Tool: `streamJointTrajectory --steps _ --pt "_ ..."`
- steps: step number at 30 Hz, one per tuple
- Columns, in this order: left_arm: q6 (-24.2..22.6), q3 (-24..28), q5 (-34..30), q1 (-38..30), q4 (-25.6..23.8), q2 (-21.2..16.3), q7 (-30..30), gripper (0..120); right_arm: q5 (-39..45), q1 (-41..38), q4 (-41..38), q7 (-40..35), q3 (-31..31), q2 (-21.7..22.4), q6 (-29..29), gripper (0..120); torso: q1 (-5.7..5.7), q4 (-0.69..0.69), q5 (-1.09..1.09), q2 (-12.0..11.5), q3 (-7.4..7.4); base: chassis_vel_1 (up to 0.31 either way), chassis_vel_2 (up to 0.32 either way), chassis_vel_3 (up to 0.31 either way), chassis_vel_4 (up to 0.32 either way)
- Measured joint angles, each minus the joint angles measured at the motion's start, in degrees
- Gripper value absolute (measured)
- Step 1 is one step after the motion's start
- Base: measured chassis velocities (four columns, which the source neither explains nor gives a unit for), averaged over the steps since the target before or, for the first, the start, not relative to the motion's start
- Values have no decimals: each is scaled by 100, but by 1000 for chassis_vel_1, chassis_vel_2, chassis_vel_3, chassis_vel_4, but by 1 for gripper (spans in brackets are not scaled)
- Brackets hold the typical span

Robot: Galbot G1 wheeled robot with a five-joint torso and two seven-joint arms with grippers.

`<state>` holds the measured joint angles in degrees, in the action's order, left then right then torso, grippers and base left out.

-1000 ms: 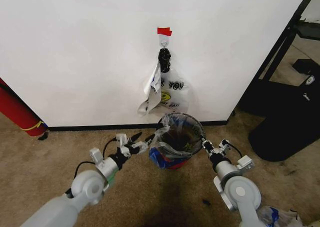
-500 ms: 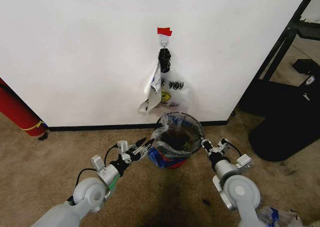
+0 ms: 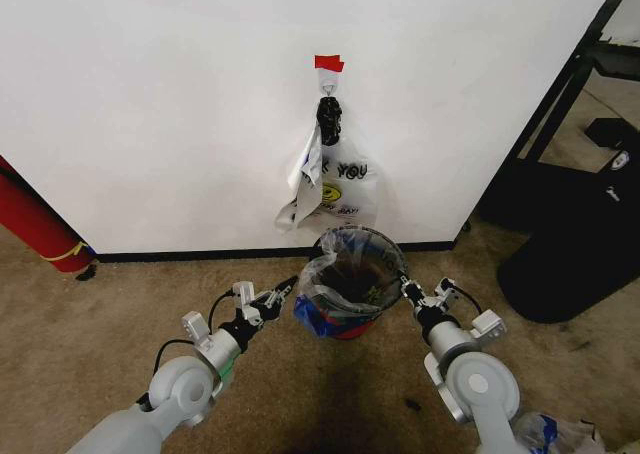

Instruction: Pick up the garbage bag from the wall and place it over the trash bin.

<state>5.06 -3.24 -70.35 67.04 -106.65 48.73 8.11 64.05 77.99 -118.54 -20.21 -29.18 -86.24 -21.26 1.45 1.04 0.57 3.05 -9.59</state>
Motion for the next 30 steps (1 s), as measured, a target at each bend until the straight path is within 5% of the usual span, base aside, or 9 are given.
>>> streamJointTrajectory --steps 8,12,21,30 --pt "49 -31 -94 117 -97 -14 291 0 -28 -3 -11 1 15 -3 5 1 0 0 0 0 0 0 0 0 0" --pt "132 -33 10 193 -124 -101 933 0 -26 -3 -8 -5 9 23 5 1 0 0 0 0 0 0 0 0 0" --pt "240 25 245 175 249 -65 1384 30 -14 -17 -39 -39 45 15 5 1 0 -1 1 0 0 0 0 0 0" --pt "273 85 344 -39 433 -26 1127 7 9 -12 -60 -45 32 36 4 1 0 0 0 0 0 0 0 0 0"
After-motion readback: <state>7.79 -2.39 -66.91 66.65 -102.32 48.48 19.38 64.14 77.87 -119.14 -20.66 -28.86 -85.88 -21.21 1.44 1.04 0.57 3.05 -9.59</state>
